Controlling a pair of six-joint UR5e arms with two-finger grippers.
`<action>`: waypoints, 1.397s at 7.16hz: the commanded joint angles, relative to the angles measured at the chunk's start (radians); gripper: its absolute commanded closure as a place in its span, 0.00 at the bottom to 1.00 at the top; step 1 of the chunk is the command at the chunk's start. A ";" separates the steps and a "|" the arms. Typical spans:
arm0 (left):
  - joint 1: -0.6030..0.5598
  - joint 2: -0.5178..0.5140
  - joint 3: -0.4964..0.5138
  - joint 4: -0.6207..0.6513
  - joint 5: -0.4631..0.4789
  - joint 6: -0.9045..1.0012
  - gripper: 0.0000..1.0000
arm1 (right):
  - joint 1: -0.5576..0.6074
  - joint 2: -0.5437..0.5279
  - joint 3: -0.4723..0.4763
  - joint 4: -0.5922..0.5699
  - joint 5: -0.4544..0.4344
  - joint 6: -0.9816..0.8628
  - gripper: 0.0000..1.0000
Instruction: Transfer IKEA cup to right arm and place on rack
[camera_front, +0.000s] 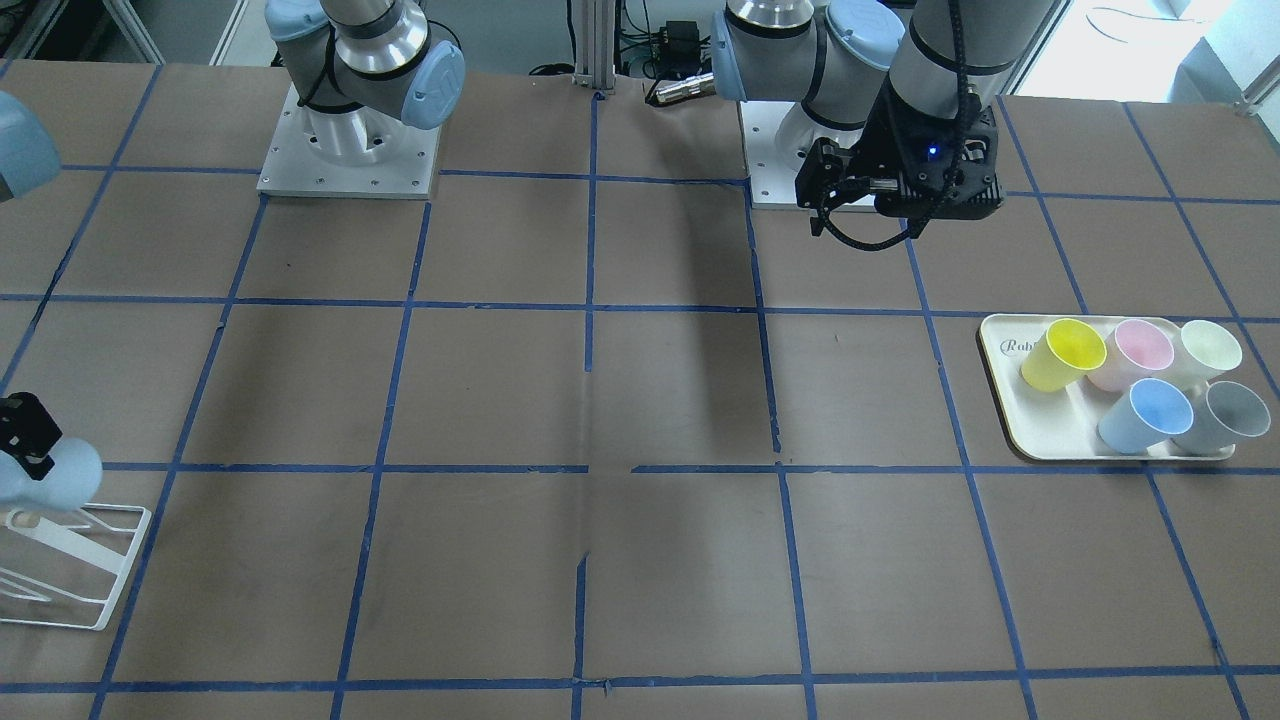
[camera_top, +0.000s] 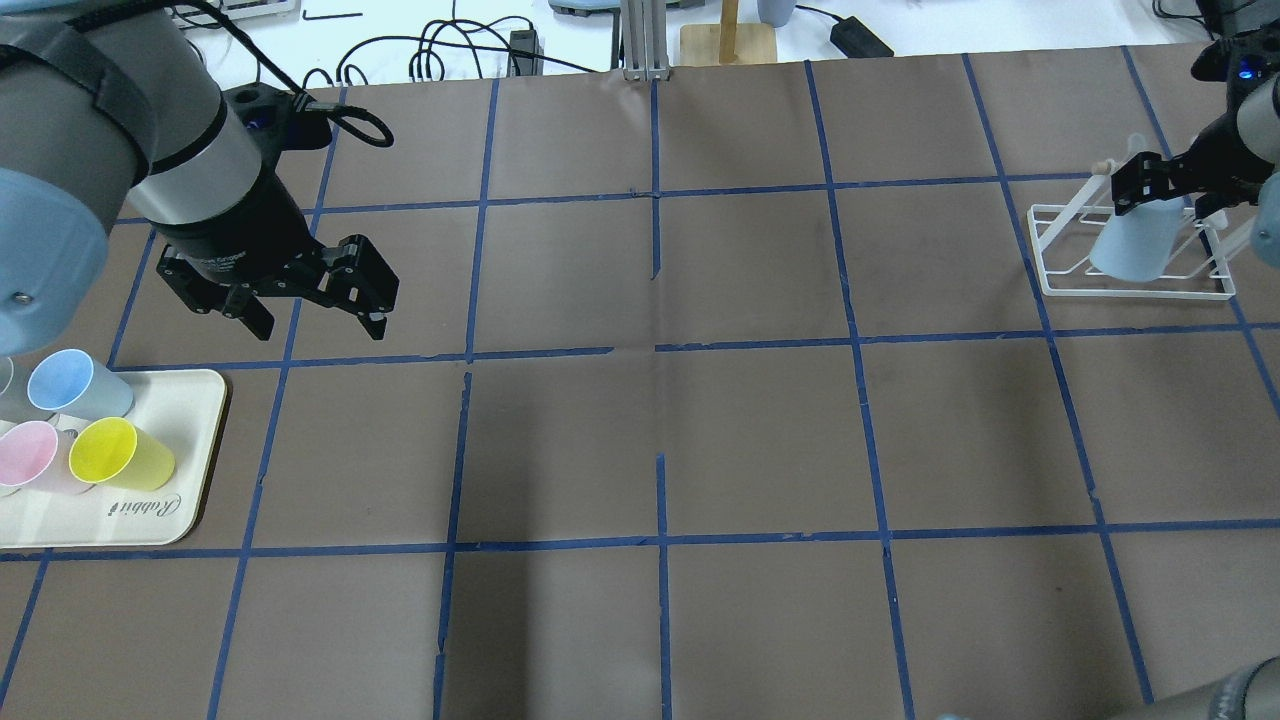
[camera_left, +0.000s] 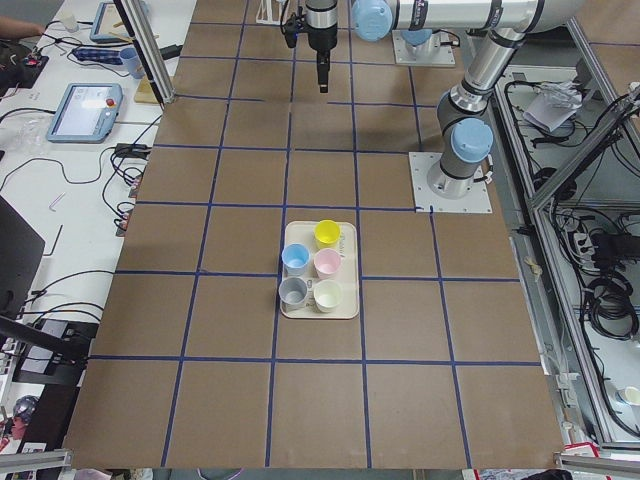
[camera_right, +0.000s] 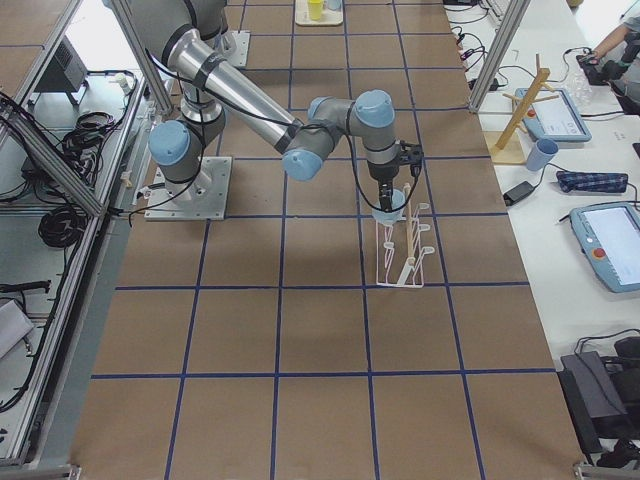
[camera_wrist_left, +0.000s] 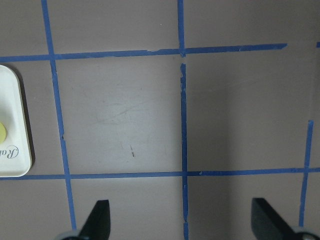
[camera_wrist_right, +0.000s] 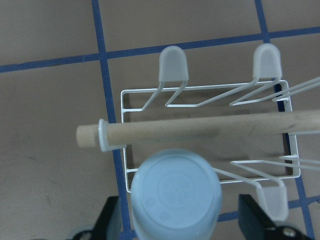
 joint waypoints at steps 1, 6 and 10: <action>0.003 -0.001 0.000 0.000 0.001 0.001 0.00 | 0.001 -0.023 -0.006 0.045 -0.004 -0.001 0.00; 0.003 -0.007 0.000 0.001 -0.003 0.003 0.00 | 0.062 -0.325 -0.072 0.565 -0.001 0.005 0.00; 0.005 -0.021 0.012 0.000 0.006 0.001 0.00 | 0.289 -0.322 -0.273 0.806 -0.011 0.121 0.00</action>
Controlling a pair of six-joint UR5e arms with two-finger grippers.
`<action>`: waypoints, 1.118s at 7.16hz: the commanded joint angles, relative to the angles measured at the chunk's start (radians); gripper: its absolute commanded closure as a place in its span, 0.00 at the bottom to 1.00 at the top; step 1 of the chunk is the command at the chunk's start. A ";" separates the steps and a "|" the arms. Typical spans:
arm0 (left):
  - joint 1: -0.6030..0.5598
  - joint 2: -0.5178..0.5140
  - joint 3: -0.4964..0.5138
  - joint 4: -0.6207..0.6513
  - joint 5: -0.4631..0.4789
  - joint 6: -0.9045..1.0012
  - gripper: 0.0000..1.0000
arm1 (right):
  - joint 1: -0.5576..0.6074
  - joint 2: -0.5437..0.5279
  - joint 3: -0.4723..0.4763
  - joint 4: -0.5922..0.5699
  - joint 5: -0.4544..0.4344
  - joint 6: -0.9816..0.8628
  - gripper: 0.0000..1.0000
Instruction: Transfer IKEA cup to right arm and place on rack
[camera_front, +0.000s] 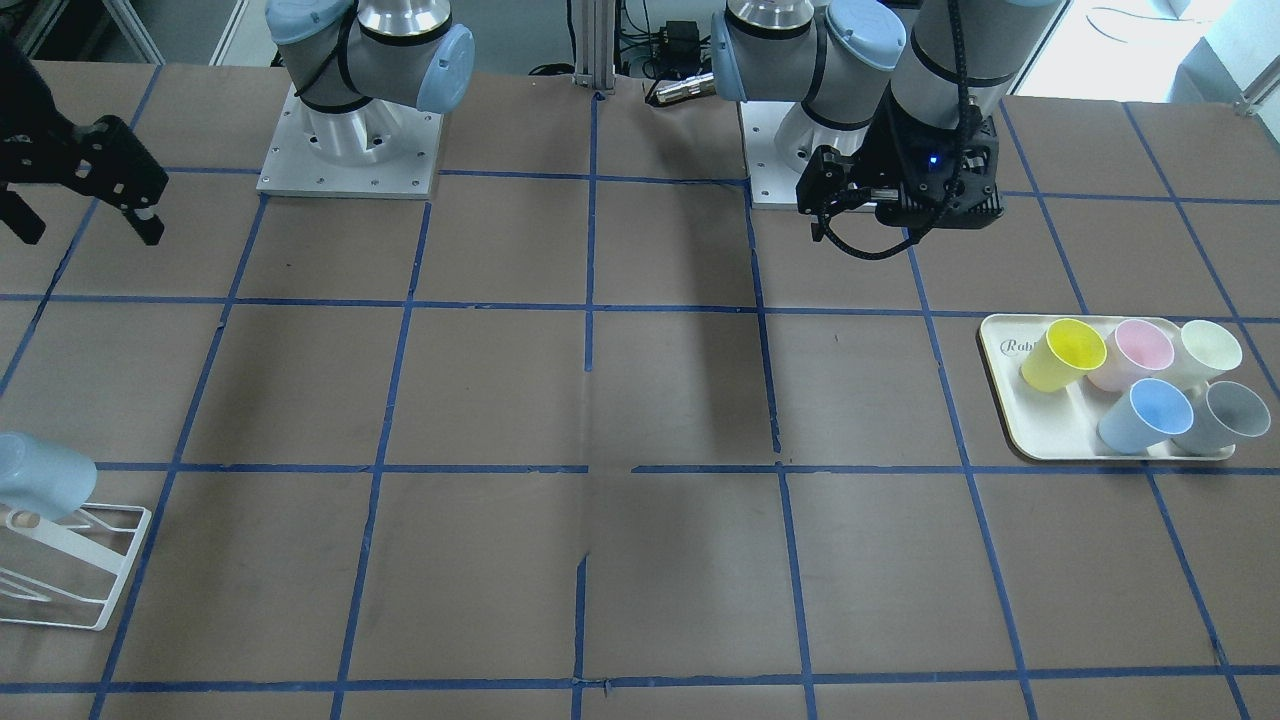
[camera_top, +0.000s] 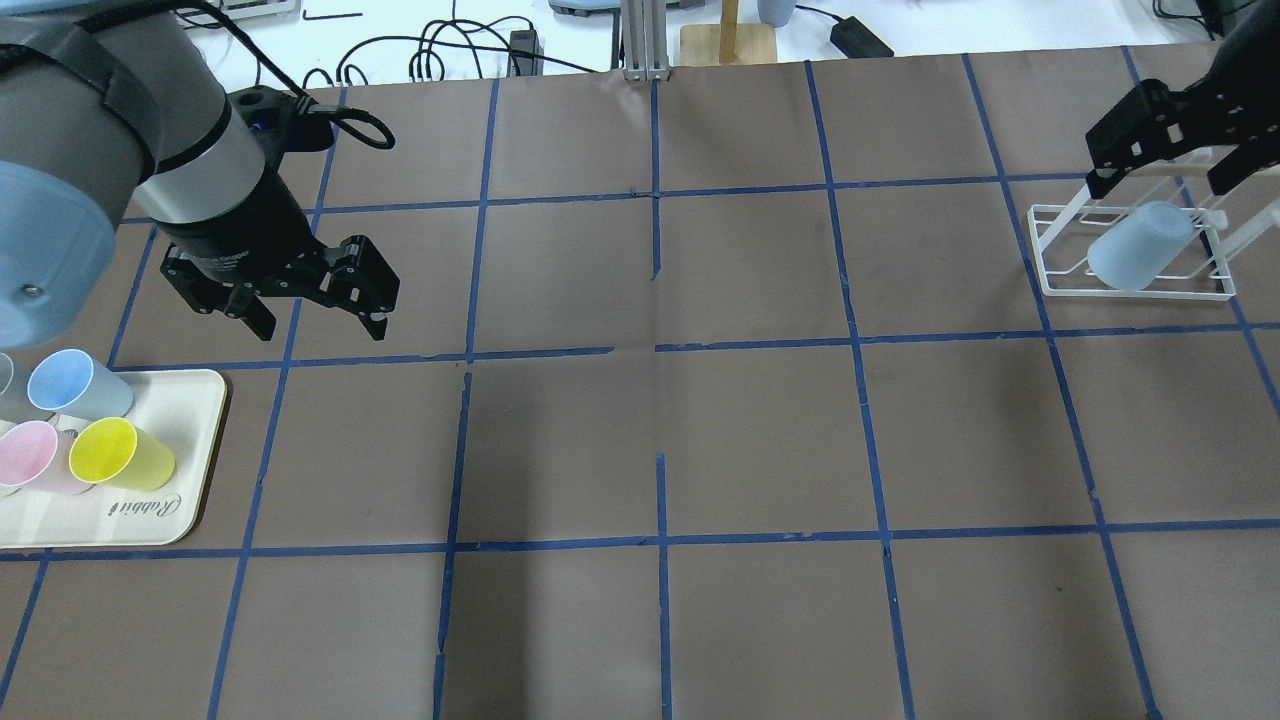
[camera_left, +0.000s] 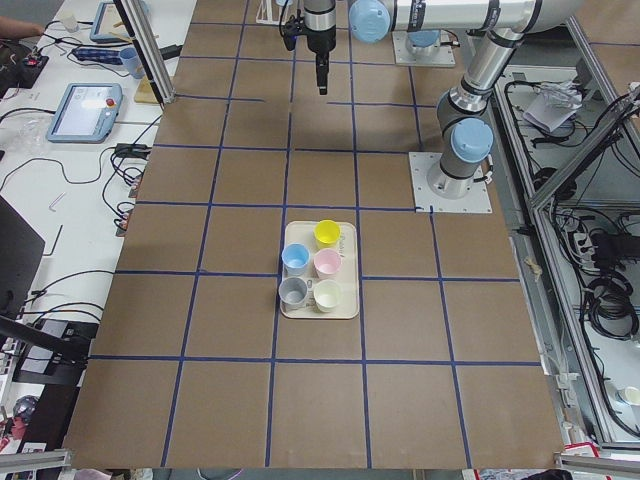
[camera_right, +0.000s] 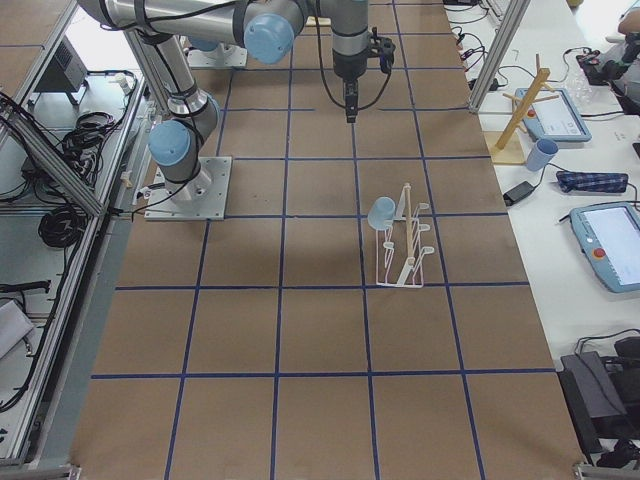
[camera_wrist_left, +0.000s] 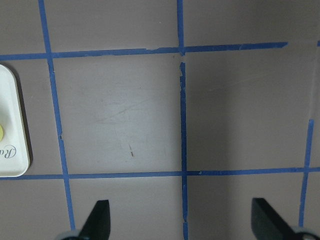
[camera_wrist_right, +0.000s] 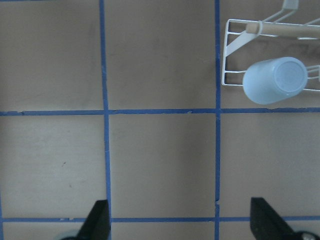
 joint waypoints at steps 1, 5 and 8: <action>0.001 -0.009 0.009 0.000 0.002 -0.001 0.00 | 0.128 0.001 -0.042 0.073 -0.003 0.105 0.00; -0.002 -0.005 0.006 0.000 -0.003 0.001 0.00 | 0.282 0.059 -0.051 0.074 -0.005 0.263 0.00; -0.002 -0.003 0.004 0.000 -0.003 0.001 0.00 | 0.293 0.069 -0.053 0.069 -0.011 0.264 0.00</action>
